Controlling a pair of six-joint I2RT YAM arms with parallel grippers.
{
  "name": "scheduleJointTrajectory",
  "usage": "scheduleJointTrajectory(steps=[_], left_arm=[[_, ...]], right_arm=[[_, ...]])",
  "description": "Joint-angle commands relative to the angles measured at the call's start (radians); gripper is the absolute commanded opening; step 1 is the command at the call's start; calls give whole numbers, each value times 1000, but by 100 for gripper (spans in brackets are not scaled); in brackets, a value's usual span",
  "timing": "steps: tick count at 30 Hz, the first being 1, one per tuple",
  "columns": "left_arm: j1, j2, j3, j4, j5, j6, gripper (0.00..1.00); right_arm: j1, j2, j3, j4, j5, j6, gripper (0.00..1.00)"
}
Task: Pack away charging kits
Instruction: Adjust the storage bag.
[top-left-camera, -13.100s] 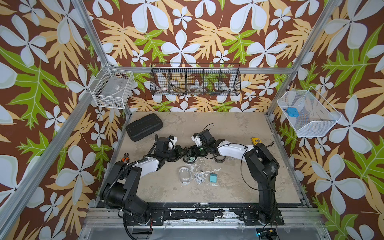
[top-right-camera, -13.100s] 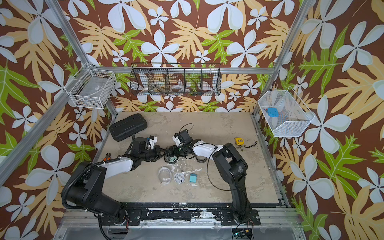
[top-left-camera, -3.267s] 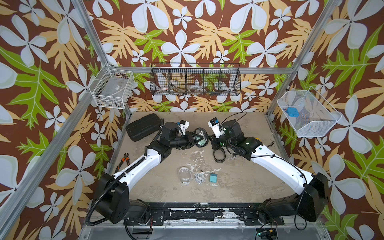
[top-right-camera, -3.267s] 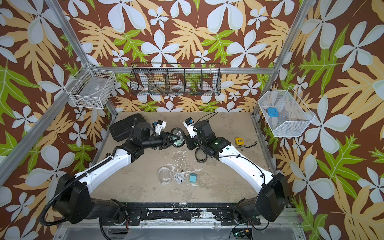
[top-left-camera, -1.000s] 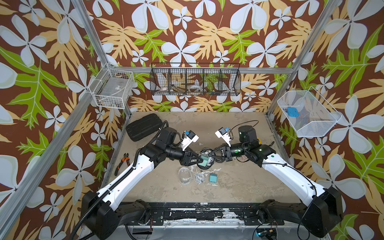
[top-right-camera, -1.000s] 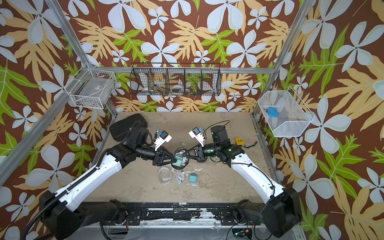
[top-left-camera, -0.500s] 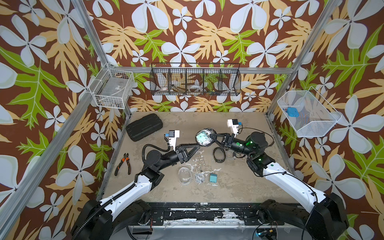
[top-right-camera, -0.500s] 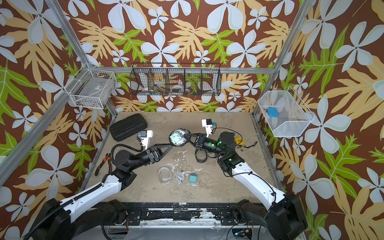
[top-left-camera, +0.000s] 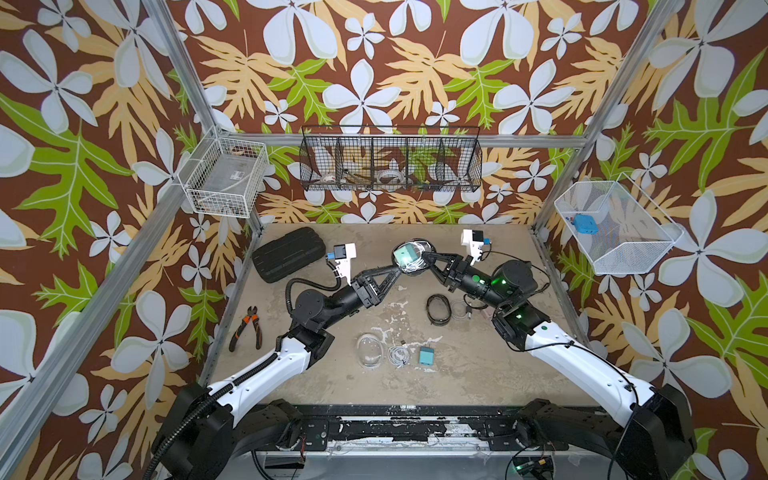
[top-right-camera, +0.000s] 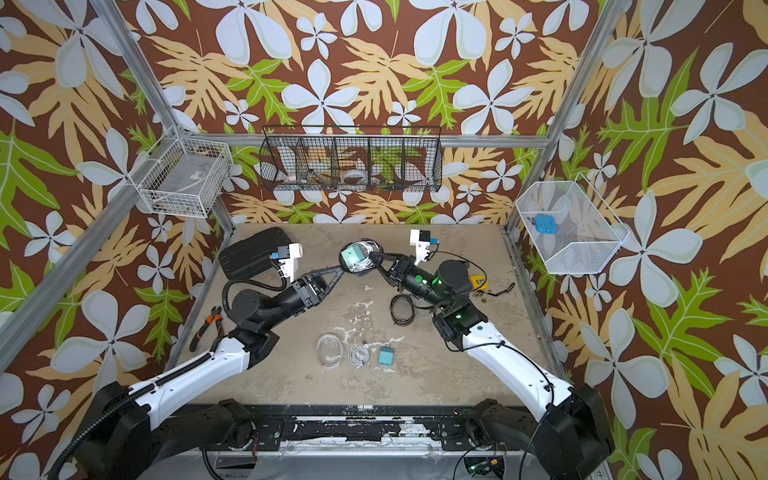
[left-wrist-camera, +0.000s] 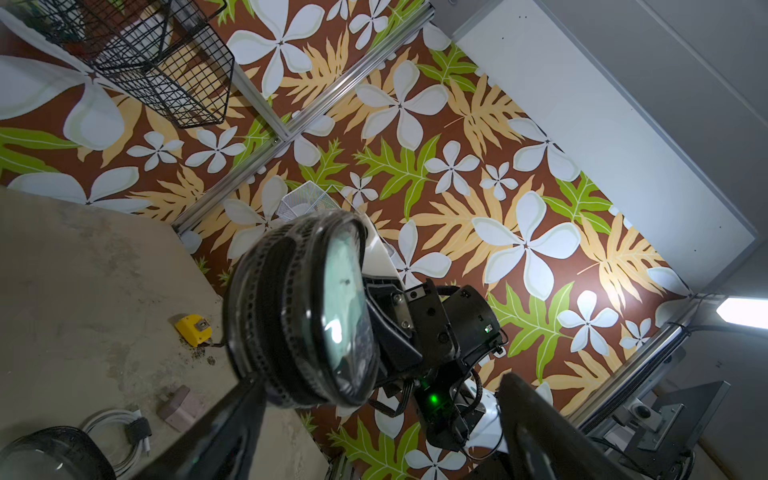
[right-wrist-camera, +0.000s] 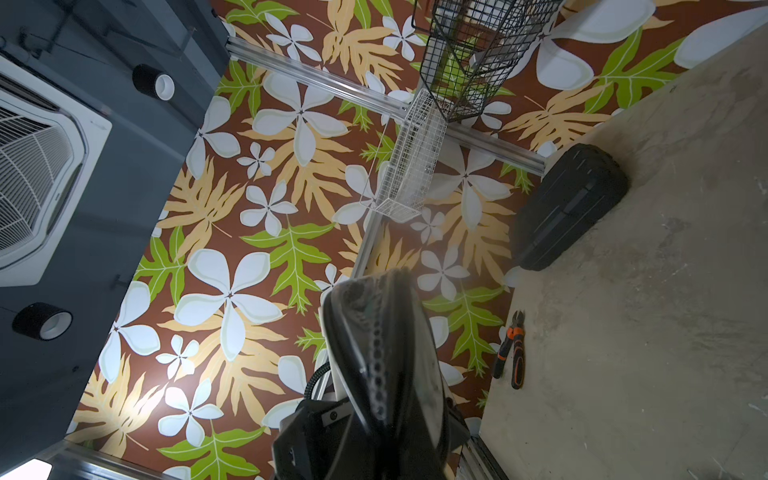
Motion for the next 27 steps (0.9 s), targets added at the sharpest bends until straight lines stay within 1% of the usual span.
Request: scheduleJointTrajectory(steps=[1,2,3,4,5,7,10,12,14,15,17,19,22,23,25,27], left_arm=[[-7,-19,-24,3,-30,-32,85],[-11,-22,-28,-2,-33,-35,83],[-17,-23,-31,0,-32,-35,78],[-23,-23,-33,-3,-31,-35,76],[-32,-20,-34,-2,-36,-35,77],[-48,-5,-29,18,-39,-32,84],[-52,54,2,127,-16,-53,86],[-52,97,35,156,-12,-60,87],[-53,124,55,195,-27,-62,88],[-53,136,55,234,-38,-70,88],[-53,158,82,223,-43,-67,87],[-54,178,109,204,-37,-59,85],[-54,190,110,216,-67,-77,73],[-54,189,109,216,-77,-78,68],[-54,188,107,210,-94,-78,56],[-53,185,104,198,-108,-80,40]], right_arm=[[-2,-18,6,17,55,-19,0],[-3,-22,11,6,63,-29,0],[-4,-22,21,-9,66,-42,0],[-4,-22,32,-28,68,-55,0],[-2,-24,41,-46,73,-67,0],[1,-28,35,-47,81,-63,0],[24,-15,9,-8,81,-35,0],[39,-1,-12,40,75,0,0],[48,10,-22,70,71,17,0],[53,13,-18,53,71,9,0],[59,16,-11,25,74,-6,0],[59,8,-37,63,82,20,0],[60,7,-46,58,85,18,0],[61,9,-45,51,81,18,0],[70,9,-50,49,74,18,0],[78,8,-53,30,67,11,0]])
